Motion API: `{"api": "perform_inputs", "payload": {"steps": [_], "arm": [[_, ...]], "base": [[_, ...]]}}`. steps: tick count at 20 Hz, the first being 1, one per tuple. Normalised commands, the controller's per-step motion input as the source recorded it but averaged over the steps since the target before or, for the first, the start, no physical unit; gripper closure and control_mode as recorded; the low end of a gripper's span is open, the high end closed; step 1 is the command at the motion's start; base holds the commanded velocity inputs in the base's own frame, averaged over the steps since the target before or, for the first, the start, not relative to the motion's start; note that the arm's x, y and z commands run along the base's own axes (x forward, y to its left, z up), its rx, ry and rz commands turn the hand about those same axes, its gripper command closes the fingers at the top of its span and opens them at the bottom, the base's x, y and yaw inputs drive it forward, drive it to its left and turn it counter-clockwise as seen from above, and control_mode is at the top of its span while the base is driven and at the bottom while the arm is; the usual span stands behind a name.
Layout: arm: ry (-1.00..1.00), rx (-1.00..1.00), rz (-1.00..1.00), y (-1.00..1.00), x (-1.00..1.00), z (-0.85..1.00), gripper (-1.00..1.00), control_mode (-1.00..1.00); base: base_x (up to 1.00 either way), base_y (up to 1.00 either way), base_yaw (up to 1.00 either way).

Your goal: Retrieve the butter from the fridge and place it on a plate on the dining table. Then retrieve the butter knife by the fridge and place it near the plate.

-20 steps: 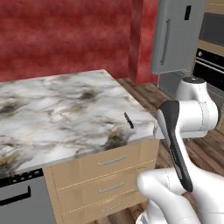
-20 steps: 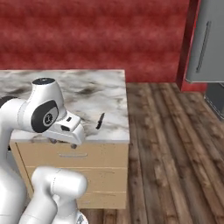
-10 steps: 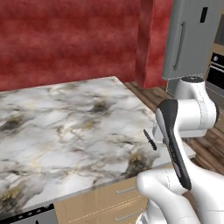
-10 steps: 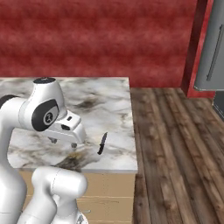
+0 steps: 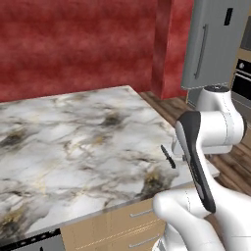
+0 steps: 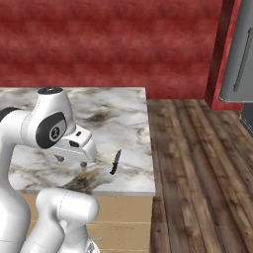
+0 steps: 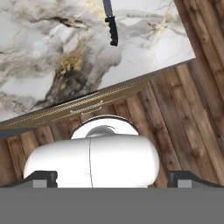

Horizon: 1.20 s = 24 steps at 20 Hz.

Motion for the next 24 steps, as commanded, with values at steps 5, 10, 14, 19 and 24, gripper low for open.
{"api": "perform_inputs", "payload": {"steps": [5, 10, 14, 19, 24], "arm": [[0.00, 0.00, 0.00, 0.00, 0.00, 0.00, -1.00, 1.00], [0.00, 0.00, 0.00, 0.00, 0.00, 0.00, -1.00, 1.00], [0.00, 0.00, 0.00, 0.00, 0.00, 0.00, -1.00, 1.00], [0.00, 0.00, 0.00, 0.00, 0.00, 0.00, -1.00, 1.00], [0.00, 0.00, 0.00, 0.00, 0.00, 0.00, -1.00, 1.00]], "base": [[-0.03, -0.07, 0.00], [-0.34, -0.76, 0.00], [-0.01, -0.67, 0.00], [0.26, 0.20, -0.01], [0.23, 0.73, 0.01]]}}
